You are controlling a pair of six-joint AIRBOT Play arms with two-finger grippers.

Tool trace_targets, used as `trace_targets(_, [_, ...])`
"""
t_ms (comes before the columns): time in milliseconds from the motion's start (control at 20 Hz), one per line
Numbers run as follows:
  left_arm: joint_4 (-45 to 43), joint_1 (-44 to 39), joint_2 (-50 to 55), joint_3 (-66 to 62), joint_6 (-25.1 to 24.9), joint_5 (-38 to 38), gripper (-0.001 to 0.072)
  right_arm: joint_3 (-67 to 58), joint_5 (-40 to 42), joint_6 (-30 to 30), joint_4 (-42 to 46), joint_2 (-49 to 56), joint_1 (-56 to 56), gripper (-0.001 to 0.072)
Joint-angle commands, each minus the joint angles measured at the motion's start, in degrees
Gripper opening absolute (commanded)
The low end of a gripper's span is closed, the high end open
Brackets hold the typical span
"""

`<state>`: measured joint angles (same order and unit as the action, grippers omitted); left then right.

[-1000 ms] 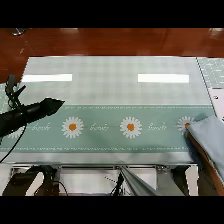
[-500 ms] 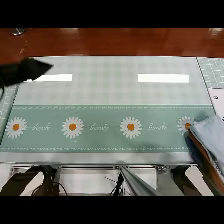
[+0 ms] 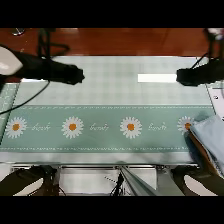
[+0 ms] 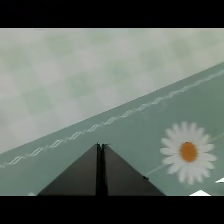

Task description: Fold the shirts.

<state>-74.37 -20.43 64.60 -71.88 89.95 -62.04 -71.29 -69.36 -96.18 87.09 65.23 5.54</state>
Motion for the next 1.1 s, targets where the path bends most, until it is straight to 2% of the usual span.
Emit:
trace_targets(0, [-15.3,-0.28,2.36,4.63,7.48,0.48,0.0024,3.5,2.34,-4.5,6.82,6.86,3.1,0.0024])
trace_targets(200, [-7.8,5.62,4.31,4.68,7.45,0.46,0.0025,3.5,2.62,-4.61,-0.07,8.87,0.22,0.0025])
trace_targets(1050, [-8.09,5.77,4.81,4.68,7.02,-1.03,0.0025,3.5,2.1,-4.57,0.42,8.87,0.24,0.0024])
